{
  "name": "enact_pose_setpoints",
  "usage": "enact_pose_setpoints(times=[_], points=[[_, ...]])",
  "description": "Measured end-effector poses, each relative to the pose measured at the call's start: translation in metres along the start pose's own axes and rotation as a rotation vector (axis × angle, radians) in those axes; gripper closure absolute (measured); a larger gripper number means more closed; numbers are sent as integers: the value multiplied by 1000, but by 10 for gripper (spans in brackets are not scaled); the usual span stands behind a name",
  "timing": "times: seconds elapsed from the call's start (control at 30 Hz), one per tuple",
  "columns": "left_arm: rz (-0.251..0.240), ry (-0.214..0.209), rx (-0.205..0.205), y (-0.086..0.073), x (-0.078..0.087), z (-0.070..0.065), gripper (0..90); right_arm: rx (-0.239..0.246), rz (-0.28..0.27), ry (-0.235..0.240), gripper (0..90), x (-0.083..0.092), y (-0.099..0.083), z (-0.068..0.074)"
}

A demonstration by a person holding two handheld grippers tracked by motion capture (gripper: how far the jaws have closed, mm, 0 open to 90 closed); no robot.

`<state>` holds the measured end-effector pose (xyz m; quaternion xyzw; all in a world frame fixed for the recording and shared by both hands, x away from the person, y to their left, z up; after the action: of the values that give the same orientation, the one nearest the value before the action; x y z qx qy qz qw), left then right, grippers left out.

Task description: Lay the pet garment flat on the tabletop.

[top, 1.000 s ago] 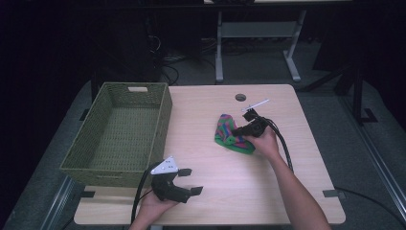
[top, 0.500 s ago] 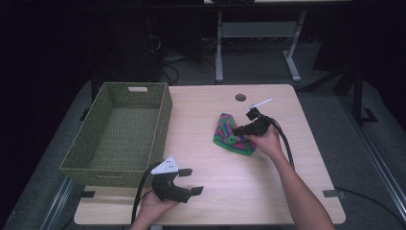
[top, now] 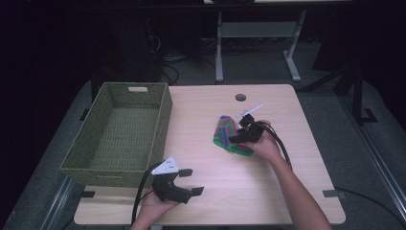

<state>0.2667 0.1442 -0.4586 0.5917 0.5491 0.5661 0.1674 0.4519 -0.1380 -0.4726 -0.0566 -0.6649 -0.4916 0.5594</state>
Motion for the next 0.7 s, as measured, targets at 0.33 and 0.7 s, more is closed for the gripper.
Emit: enact_pose_setpoints(times=[0.33,0.7], points=[[-5,-6,-1,2,-4,-4,175,-7,19,-14,681,0,1,5],[-15,2,4,1,2,2,176,-93,-23,73,773,7,-1,-6]])
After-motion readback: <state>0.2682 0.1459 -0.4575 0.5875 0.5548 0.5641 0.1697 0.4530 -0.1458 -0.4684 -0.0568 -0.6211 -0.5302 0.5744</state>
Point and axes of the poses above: each handheld gripper's, and its own axes: x roughly backward along the jaws, y roughly out of its top, z roughly to its left, the point moved 2 cm from there along -x, roughly forward along the jaws, and after that the axes turned 3 degrees about -y, right-handed, at the moved point
